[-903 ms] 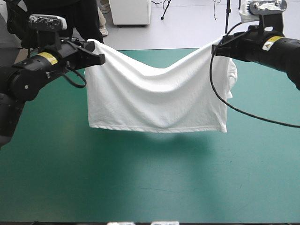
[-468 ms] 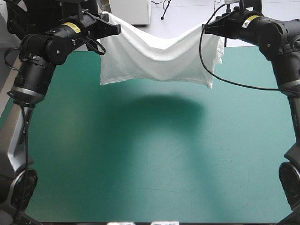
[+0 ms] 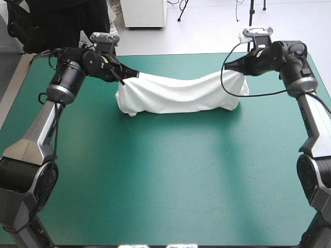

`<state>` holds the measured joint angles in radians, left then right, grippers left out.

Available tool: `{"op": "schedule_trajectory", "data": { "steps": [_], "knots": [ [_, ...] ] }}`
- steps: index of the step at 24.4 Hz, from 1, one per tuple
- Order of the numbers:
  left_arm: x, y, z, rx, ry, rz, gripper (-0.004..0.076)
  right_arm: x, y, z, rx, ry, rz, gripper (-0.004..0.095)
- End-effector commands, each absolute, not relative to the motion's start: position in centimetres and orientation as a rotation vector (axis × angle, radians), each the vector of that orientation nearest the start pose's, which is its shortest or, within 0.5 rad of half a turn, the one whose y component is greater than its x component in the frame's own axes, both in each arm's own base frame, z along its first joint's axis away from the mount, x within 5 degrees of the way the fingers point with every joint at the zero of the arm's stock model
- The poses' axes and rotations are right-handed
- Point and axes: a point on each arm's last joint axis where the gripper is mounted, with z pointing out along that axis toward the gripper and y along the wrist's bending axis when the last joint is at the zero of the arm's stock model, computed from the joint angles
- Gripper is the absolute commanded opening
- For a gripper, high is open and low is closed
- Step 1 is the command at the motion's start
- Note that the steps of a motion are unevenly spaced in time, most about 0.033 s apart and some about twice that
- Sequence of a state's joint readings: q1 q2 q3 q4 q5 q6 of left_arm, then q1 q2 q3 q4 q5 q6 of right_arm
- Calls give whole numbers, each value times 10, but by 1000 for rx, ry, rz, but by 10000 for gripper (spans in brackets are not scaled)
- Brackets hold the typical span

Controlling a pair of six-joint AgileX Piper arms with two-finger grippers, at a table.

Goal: Fold the cloth

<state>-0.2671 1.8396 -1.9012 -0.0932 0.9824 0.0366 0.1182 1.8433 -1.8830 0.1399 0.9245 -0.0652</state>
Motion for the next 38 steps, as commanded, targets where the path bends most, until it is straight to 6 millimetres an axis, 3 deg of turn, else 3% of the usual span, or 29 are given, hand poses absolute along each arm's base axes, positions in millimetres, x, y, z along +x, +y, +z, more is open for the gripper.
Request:
{"op": "schedule_trajectory", "data": {
  "steps": [1,7,18,23,29,32,38],
  "knots": [
    [384,-115,388,350,2391,-247,-9,404,56,380,-189,2370,201,-17],
    [363,-119,361,432,2545,-359,-9,383,62,347,-271,2608,306,-17],
    [308,-103,315,455,2739,-332,-9,333,61,308,-346,2842,375,-17],
    [273,-94,286,448,2834,-329,-9,299,57,269,-364,3007,398,-17],
    [239,-87,267,447,2892,-346,-9,272,54,263,-359,3024,400,-17],
    [226,-94,259,507,2911,-346,-9,262,54,261,-360,3032,418,-17],
    [227,-96,257,515,2890,-337,-1,255,59,255,-415,3058,427,22]
  ]
}}
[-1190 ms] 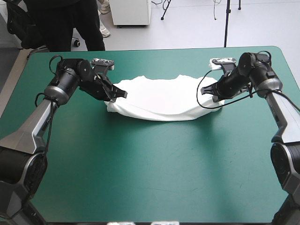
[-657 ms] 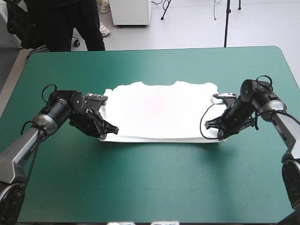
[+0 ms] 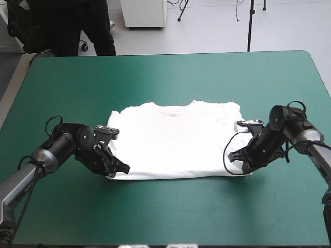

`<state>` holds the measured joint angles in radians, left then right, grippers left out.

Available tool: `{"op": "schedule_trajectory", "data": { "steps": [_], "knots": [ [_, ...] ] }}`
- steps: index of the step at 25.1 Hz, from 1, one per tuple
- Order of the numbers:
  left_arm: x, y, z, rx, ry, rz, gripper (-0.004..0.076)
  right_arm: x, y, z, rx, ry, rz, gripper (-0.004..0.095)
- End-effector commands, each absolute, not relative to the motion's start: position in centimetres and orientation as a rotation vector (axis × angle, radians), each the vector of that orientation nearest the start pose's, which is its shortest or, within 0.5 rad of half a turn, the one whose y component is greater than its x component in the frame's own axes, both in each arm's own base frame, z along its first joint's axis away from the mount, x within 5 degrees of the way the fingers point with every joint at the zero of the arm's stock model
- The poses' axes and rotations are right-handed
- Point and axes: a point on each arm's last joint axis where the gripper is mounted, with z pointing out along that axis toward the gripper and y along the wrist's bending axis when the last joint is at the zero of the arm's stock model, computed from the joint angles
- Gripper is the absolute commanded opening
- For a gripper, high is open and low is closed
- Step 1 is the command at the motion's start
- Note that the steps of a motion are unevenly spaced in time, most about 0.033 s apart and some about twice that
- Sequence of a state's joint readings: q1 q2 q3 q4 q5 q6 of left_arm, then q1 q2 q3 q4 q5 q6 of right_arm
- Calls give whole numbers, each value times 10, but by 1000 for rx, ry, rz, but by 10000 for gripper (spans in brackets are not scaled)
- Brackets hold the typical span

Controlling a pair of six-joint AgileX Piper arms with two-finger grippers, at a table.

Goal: Fold the cloth

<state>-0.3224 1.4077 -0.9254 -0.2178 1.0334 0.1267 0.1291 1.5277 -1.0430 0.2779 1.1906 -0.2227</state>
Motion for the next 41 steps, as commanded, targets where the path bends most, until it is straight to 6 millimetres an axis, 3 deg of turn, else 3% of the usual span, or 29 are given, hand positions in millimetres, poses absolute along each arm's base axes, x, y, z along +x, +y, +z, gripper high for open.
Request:
{"op": "schedule_trajectory", "data": {
  "steps": [1,3,10,12,14,18,21,24,27,32,41],
  "knots": [
    [227,-96,257,516,2888,-335,19,255,59,255,-427,3056,427,57],
    [227,-96,257,518,2890,-331,70,255,59,255,-431,3055,426,145],
    [220,-92,256,559,2971,-297,426,255,57,257,-454,3060,397,594],
    [220,-91,260,571,2981,-277,481,257,56,263,-460,3044,369,656],
    [220,-91,270,578,2962,-277,501,261,53,273,-451,3035,304,658],
    [225,-93,318,533,2806,-302,501,277,45,304,-371,2938,141,658],
    [226,-88,393,448,2549,-269,501,298,37,349,-244,2715,-5,658],
    [224,-81,436,425,2421,-198,501,312,33,359,-178,2560,-68,658],
    [219,-78,458,414,2363,-189,501,331,35,334,-187,2615,-77,658],
    [219,-78,456,393,2395,-195,501,358,41,285,-215,2751,-59,576],
    [219,-76,456,367,2401,-176,501,374,48,245,-218,2850,21,511]
  ]
}}
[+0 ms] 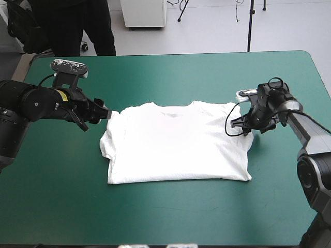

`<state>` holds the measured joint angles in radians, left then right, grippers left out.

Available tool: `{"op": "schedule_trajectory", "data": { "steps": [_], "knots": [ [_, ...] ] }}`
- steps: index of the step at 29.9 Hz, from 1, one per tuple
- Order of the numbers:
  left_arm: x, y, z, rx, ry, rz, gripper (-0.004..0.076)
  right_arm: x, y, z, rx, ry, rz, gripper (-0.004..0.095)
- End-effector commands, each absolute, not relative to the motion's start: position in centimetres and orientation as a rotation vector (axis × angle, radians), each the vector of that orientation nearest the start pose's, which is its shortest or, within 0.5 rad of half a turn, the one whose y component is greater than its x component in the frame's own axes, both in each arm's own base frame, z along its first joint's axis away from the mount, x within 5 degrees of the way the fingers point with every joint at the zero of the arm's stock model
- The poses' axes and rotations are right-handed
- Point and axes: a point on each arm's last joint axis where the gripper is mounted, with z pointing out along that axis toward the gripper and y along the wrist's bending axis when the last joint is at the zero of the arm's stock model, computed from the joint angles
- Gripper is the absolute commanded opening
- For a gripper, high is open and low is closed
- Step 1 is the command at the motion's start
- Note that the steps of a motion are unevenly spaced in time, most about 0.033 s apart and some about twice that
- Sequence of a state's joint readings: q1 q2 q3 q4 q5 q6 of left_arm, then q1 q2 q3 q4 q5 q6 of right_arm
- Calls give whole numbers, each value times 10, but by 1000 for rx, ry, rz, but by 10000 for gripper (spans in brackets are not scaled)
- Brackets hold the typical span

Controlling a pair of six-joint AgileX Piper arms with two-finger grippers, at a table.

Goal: Fold the cloth

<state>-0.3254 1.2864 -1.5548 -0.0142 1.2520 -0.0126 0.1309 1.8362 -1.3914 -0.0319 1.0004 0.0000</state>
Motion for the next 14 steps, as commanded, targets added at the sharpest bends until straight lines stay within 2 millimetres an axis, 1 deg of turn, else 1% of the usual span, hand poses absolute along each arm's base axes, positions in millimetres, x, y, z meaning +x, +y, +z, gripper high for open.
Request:
{"op": "schedule_trajectory", "data": {
  "steps": [1,4,7,9,14],
  "knots": [
    [219,-76,456,364,2401,-177,501,375,49,240,-223,2862,34,510],
    [219,-76,456,362,2403,-178,501,377,51,230,-226,2892,49,488],
    [219,-75,455,360,2410,-172,501,379,51,224,-225,2911,51,405],
    [218,-75,455,361,2418,-171,501,378,51,221,-223,2923,57,305],
    [218,-75,454,363,2428,-169,501,374,51,212,-225,2959,55,-22]
  ]
}}
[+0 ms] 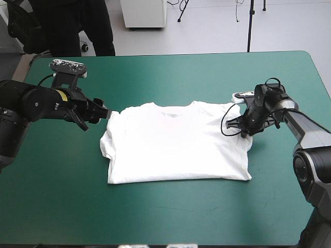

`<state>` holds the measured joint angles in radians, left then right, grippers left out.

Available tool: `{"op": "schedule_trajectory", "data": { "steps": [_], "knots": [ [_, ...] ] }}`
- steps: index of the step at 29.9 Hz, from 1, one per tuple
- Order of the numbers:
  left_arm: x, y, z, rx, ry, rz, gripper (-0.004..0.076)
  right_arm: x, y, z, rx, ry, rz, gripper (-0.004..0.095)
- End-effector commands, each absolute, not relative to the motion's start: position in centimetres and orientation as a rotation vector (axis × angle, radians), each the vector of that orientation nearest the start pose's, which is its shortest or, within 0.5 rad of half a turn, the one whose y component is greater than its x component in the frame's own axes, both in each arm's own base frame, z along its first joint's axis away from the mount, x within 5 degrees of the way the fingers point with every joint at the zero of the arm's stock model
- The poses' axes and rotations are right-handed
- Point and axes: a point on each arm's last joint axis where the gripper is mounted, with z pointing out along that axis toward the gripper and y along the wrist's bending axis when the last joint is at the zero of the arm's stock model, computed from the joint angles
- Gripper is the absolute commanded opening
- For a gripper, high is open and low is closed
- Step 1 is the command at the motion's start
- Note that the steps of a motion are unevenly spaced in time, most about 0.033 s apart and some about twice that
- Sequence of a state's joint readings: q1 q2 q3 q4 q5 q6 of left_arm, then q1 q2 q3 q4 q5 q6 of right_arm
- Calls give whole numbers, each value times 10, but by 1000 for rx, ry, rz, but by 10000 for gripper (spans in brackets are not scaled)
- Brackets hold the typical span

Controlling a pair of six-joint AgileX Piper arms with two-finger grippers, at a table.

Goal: Fold the cloth

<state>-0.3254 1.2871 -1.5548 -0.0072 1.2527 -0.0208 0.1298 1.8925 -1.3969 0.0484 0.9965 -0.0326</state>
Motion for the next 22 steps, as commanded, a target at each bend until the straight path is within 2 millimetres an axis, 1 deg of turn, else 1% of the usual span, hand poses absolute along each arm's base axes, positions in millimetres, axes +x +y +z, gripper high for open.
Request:
{"op": "schedule_trajectory", "data": {
  "steps": [1,2,4,9,11,13,15,19,22],
  "knots": [
    [218,-75,454,363,2428,-169,501,374,51,214,-225,2960,55,-12],
    [218,-75,454,363,2428,-169,501,374,51,218,-226,2957,56,-14],
    [218,-75,454,363,2428,-169,501,374,52,232,-218,2934,74,-15],
    [218,-74,454,365,2427,-159,501,367,59,286,-224,2791,138,-15],
    [218,-74,454,365,2427,-159,501,362,67,298,-248,2755,199,-15],
    [218,-74,454,365,2427,-159,501,360,79,300,-306,2744,254,-15],
    [218,-74,454,365,2427,-159,501,358,95,295,-362,2753,277,-15],
    [218,-74,454,365,2427,-159,501,361,125,276,-482,2766,264,-15],
    [218,-74,454,365,2427,-159,501,366,136,257,-537,2789,214,-15]
  ]
}}
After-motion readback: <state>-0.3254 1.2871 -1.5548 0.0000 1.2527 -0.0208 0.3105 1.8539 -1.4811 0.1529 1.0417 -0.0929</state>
